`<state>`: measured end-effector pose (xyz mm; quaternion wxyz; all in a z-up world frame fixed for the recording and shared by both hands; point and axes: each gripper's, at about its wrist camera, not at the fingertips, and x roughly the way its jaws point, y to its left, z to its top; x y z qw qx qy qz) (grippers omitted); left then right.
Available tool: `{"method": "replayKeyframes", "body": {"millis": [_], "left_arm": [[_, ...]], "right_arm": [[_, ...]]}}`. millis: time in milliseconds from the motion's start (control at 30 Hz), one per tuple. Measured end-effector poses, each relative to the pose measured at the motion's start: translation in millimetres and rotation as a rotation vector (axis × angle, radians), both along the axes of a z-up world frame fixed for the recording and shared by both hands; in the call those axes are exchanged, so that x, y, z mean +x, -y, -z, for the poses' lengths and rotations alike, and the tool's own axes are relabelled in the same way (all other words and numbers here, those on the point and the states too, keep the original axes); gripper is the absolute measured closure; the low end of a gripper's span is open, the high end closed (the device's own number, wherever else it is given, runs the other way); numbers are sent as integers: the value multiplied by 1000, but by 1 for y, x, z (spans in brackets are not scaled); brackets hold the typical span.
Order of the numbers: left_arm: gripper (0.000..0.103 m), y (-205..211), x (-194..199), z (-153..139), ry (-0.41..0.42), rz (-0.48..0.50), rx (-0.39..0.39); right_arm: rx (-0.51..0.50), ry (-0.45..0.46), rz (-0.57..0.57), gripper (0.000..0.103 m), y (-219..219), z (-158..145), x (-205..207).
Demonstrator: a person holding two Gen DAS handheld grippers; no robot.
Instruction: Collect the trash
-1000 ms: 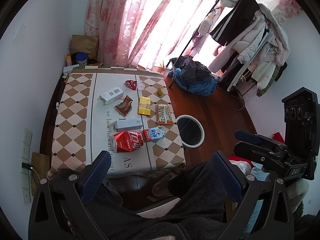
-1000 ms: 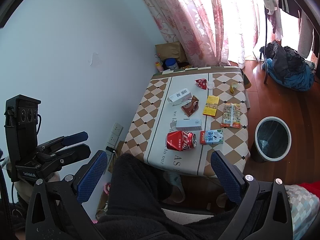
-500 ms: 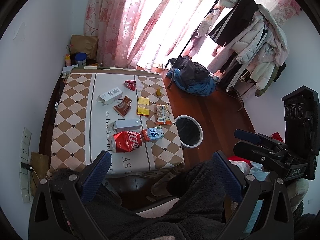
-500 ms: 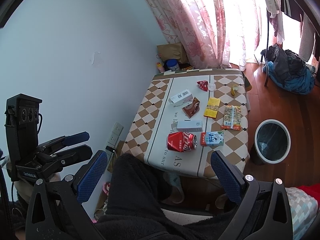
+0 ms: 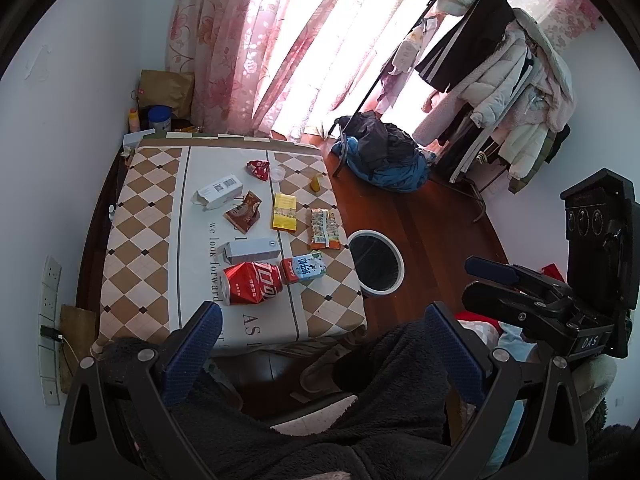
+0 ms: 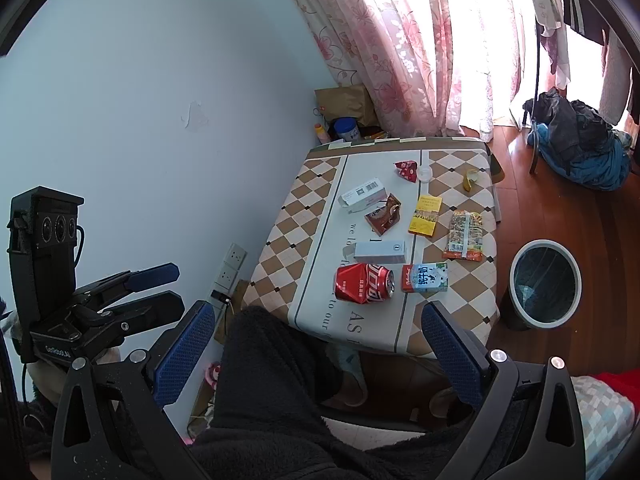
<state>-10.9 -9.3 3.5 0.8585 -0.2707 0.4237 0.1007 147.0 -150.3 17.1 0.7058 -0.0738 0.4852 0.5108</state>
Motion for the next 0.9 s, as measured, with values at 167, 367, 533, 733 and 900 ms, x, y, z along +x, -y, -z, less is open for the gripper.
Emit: {"method": "replayKeyframes", "body": {"millis": [167,367,533,733,900], "left_arm": [[0,-1,0,1,0,0,0],[0,-1,-1,1,-1,0,1],[0,-1,-1,2,-1,0,1],[0,-7,15,24,-67,-61,160],[0,-25,61,100,-261,-38,408]], "right_arm": [[-1,2,0,0,-1,0,0],[-3,-2,-2,0,0,0,1],[-1,0,-3,0,-1,0,1],[-61,4,74,0,1,22,18],[-190,-14,201,0,-3,92,54]]}}
